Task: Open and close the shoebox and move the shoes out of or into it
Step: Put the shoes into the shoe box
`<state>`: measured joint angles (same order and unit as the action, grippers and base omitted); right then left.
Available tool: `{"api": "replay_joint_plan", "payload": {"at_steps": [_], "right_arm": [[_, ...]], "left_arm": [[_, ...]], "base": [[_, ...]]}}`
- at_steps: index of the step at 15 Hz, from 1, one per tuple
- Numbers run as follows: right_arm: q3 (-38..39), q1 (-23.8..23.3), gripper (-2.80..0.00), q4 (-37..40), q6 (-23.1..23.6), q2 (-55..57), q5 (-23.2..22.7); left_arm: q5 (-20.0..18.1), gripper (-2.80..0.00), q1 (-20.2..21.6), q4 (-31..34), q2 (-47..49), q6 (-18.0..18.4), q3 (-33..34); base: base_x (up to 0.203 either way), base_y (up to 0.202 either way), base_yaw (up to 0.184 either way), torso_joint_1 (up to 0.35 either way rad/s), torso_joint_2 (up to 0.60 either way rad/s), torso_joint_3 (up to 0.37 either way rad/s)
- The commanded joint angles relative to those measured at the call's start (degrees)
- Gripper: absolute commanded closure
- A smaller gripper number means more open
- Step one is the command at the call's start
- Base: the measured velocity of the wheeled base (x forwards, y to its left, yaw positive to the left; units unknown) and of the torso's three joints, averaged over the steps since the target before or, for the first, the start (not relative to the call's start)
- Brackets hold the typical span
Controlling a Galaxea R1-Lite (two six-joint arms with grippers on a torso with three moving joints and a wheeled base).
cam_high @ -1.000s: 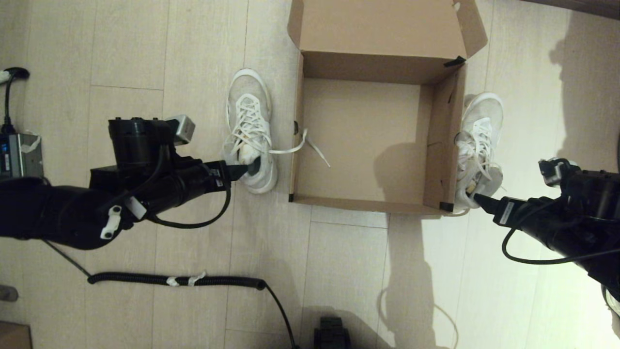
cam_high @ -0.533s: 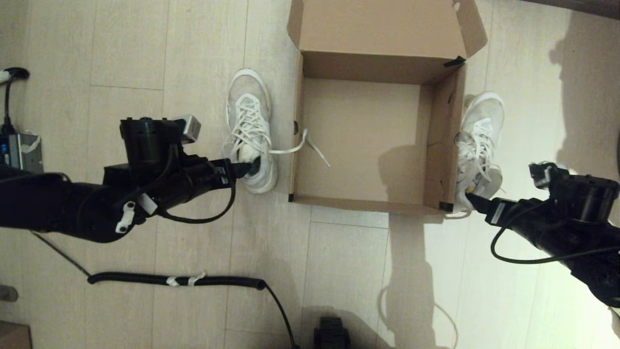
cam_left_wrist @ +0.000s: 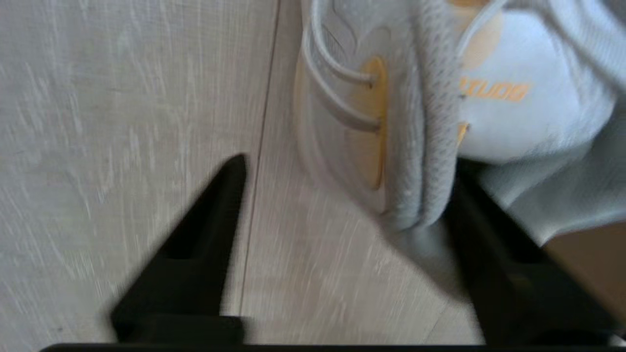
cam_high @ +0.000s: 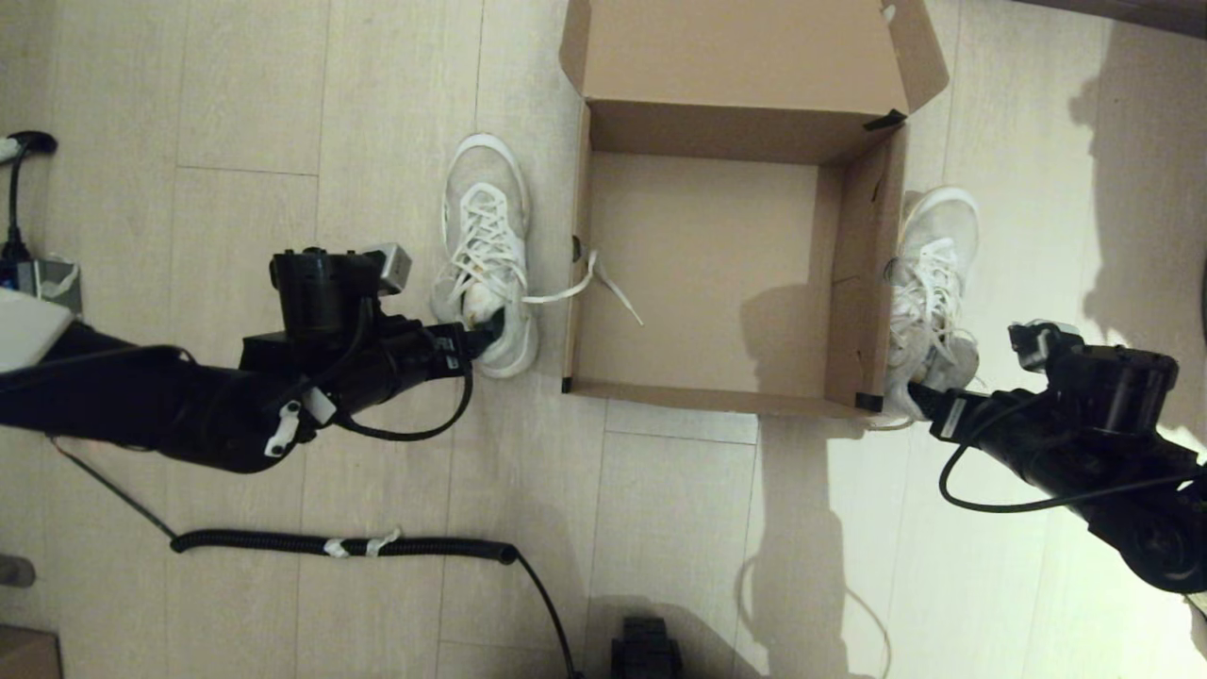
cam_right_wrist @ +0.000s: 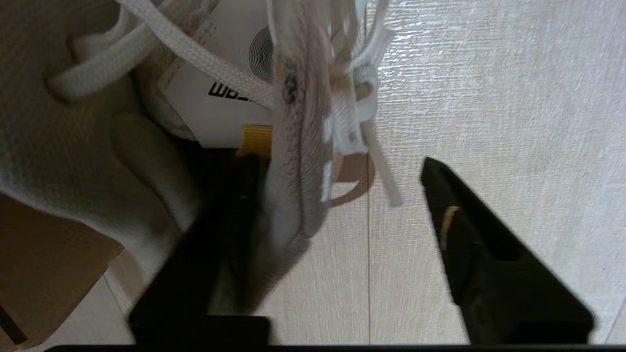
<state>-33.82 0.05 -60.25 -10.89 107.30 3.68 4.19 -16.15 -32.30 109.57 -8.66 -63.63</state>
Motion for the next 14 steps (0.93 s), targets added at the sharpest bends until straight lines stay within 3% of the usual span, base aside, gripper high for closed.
{"api": "replay_joint_plan", "payload": {"at_steps": [1,8,12,14], "right_arm": [[-0.23,0.37,0.00,-0.41,-0.07,1.15,0.01],[-3.42,1.53,0.00,-4.99,-0.14,6.17,4.15],[-2.56,1.28,0.00,-4.65,0.19,-0.36,4.88],[-0.98,1.04,0.00,-1.95,0.84,-4.92,4.99]], "left_arm": [[0.49,0.00,-0.02,-0.39,0.65,-0.05,-0.75],[0.73,0.00,-0.02,-0.36,1.52,0.48,-1.34],[2.62,0.00,1.01,0.64,-2.61,1.06,-1.16],[3.68,0.00,2.85,4.08,-6.14,1.05,-1.21]], "base": [[0.000,0.000,0.000,0.000,0.00,0.000],[0.000,0.000,0.000,0.000,0.00,0.000],[0.000,0.000,0.000,0.000,0.00,0.000],[0.000,0.000,0.000,0.000,0.00,0.000]]}}
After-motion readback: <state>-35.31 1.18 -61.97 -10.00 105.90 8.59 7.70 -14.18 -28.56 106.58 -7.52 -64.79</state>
